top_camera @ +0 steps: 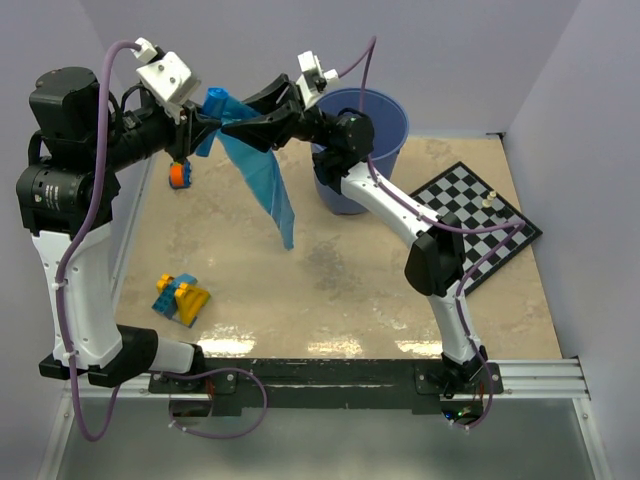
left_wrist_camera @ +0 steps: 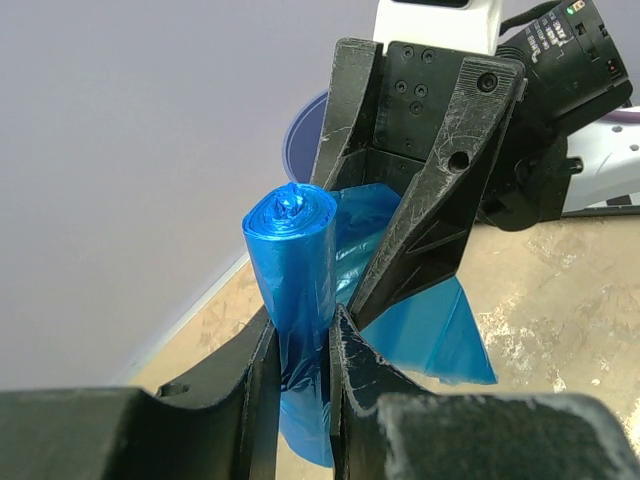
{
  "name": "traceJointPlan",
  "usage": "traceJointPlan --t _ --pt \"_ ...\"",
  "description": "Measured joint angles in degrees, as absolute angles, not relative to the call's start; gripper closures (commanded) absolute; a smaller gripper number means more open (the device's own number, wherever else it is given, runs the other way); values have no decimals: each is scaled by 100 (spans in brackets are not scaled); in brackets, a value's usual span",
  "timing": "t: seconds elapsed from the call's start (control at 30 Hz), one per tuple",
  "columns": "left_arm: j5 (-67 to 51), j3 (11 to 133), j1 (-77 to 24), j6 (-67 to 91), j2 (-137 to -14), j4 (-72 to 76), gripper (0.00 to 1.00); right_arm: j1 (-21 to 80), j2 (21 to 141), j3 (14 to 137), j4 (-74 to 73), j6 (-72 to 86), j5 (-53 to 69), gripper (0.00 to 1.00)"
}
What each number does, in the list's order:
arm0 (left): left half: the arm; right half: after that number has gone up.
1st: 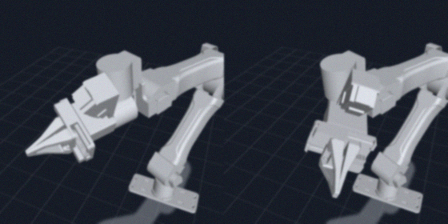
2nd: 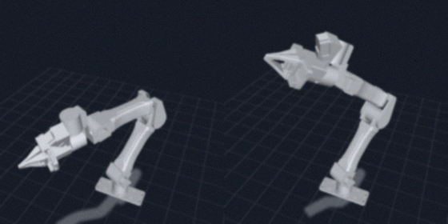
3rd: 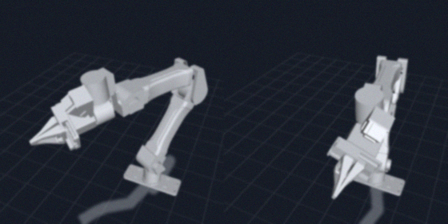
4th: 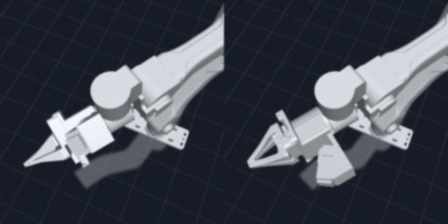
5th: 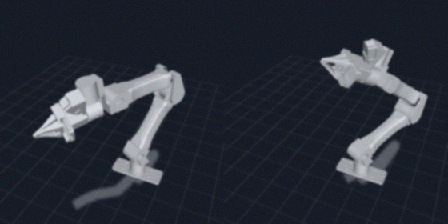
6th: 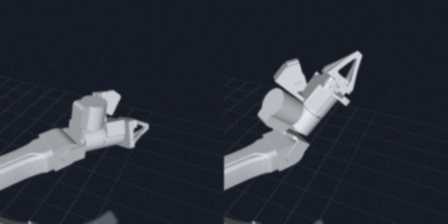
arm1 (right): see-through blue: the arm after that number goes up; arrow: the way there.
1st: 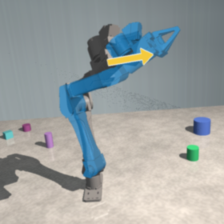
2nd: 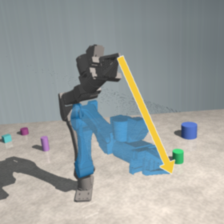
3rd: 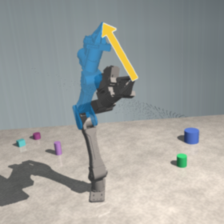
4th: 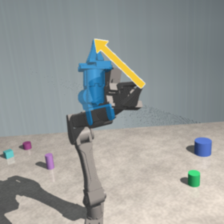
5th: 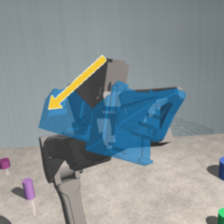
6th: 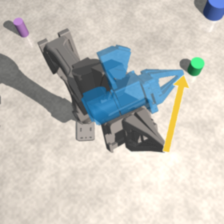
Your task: Put the trash bags into the trash bin
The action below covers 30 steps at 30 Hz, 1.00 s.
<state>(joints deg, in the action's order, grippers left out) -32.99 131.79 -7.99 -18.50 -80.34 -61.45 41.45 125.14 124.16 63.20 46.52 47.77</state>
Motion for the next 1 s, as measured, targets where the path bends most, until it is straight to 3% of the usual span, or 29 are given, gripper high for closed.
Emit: traceJointPlan --t 0.3,0.5,0.63,0.9,0.97,1.0 --pt "-3347 13179 -786 -1850 -8036 -6143 100 4163 12532 12464 6088 4506 4692 61" --pt "-3459 13179 -788 -1846 -8036 -6195 100 4187 12571 12549 5979 4403 4569 67" --pt "-3503 13179 -788 -1841 -8038 -6198 100 4241 12665 12630 5953 4344 4563 62" --pt "-3583 13179 -788 -1798 -8034 -6198 100 4283 12728 12608 6195 4493 4737 64" --pt "-3621 13179 -788 -1780 -8034 -6198 100 4278 12728 12602 6267 4552 4751 68" --pt "-3627 13179 -788 -1769 -8034 -6195 100 4276 12728 12602 6296 4582 4753 77"
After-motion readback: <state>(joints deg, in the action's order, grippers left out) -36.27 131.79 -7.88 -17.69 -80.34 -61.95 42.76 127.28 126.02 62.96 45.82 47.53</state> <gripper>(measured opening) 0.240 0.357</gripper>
